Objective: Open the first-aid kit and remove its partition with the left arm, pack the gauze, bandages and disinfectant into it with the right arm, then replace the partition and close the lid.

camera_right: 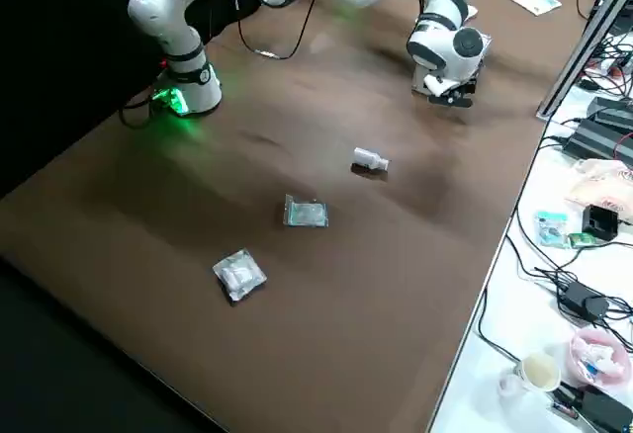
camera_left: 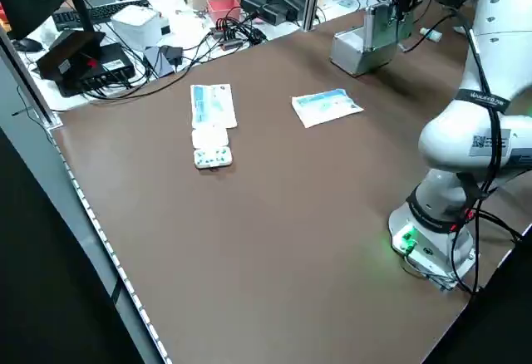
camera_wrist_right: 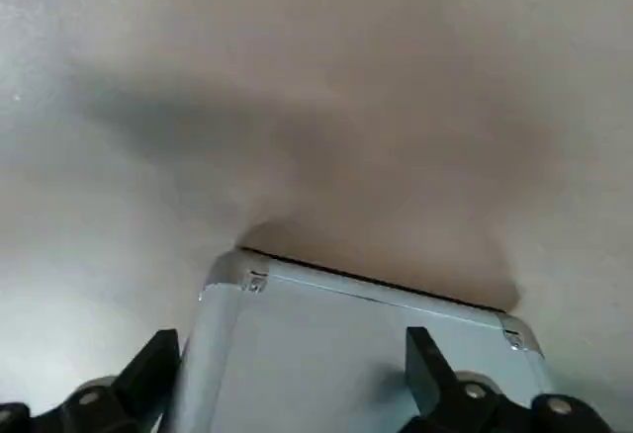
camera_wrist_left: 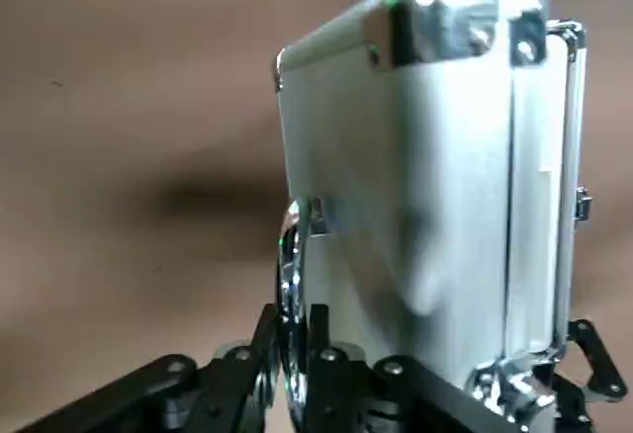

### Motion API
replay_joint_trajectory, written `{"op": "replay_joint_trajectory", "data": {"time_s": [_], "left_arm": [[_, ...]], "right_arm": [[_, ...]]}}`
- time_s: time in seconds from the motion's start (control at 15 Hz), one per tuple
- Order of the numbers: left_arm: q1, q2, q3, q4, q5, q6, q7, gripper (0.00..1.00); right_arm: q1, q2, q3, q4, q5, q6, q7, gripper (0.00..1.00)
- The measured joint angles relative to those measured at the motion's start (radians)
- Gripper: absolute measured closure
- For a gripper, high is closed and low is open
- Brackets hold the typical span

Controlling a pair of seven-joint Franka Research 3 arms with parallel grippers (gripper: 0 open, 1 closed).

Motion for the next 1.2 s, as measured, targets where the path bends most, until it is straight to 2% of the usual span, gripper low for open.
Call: {"op": "replay_joint_trajectory", "data": {"time_s": [0.13,0.27,0.73,0.87,1.0,1.2], "left_arm": [[-0.001,-0.035,-0.024,-0.002,-0.001,-0.047,0.003,0.76],[-0.001,-0.067,-0.035,-0.017,-0.001,-0.073,0.003,0.60],[-0.003,-0.086,-0.043,-0.052,-0.002,-0.076,0.003,0.48],[-0.004,-0.091,-0.045,-0.053,-0.002,-0.077,0.005,0.33],[-0.003,-0.108,-0.045,-0.053,-0.002,-0.084,0.010,0.29],[0.002,-0.150,-0.035,-0.052,-0.001,-0.109,0.035,0.06]], "right_arm": [[0.000,0.000,0.000,0.000,0.000,0.000,0.000,0.01],[0.000,0.000,0.000,0.000,0.001,0.000,0.000,0.01],[0.000,0.001,-0.001,0.000,0.003,0.000,0.000,0.01],[-0.001,0.001,-0.001,0.001,0.003,-0.001,0.000,0.01],[-0.003,0.001,0.000,0.001,0.005,-0.003,0.000,0.01],[-0.012,0.001,0.005,0.004,0.012,-0.013,0.000,0.01]]}}
